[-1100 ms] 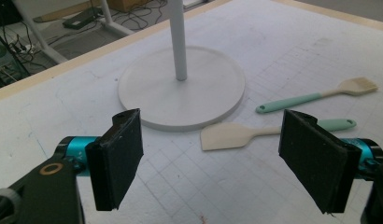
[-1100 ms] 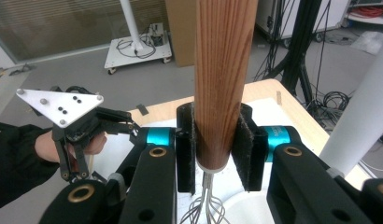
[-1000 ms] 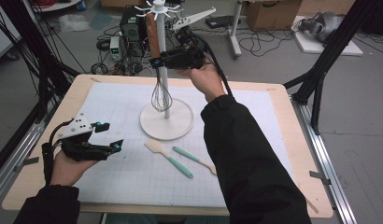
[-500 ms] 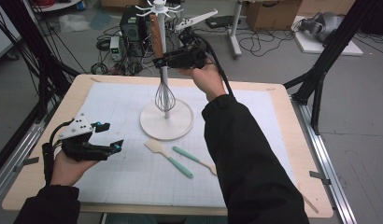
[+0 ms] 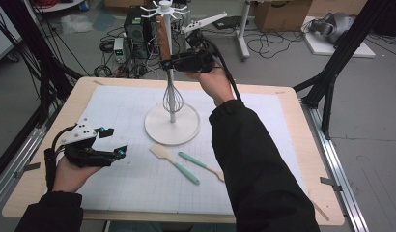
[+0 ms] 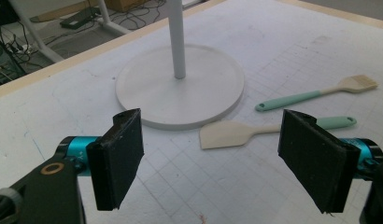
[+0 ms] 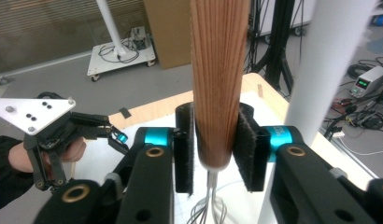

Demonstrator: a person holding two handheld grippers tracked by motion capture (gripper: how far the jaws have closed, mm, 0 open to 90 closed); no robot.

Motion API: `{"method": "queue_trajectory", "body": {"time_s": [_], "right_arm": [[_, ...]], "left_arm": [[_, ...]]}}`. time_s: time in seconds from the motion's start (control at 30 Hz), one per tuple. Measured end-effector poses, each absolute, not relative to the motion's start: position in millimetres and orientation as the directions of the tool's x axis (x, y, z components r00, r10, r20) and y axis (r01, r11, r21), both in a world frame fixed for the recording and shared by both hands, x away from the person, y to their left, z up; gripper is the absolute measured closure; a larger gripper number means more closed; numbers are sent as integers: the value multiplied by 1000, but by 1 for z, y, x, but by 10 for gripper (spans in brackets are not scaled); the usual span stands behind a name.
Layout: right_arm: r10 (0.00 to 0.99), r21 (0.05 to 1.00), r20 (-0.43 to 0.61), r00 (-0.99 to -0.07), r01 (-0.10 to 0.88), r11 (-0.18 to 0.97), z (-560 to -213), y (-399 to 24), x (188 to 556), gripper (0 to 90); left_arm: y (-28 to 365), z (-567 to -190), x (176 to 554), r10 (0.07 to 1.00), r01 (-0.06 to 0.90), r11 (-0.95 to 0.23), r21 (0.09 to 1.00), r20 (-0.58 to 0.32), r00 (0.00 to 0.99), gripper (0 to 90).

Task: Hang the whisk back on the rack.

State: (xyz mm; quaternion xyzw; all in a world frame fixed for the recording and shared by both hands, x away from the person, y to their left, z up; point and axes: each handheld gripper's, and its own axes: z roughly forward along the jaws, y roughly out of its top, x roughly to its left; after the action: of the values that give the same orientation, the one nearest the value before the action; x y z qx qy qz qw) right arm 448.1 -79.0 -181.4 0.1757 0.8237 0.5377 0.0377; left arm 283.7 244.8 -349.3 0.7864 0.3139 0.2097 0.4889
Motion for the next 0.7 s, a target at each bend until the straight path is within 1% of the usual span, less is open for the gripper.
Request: {"method": "queue_trajectory", "body": {"time_s": [0.1,0.3,0.43,0.7], "right_arm": [[336,900,124,-933,249,358,-181,-81,448,701],[347,906,127,-929,251,341,-179,-88,446,654],[358,907,123,-926,251,337,-180,-94,442,620],[342,921,106,-934,222,321,-174,-109,433,622]], "left_arm": [[245,-349,284,699,288,-325,901,23,715,226],[246,-349,284,695,285,-334,899,30,719,225],[245,-349,283,694,285,-316,905,16,720,224],[249,-351,285,698,292,-323,900,19,716,222]]}}
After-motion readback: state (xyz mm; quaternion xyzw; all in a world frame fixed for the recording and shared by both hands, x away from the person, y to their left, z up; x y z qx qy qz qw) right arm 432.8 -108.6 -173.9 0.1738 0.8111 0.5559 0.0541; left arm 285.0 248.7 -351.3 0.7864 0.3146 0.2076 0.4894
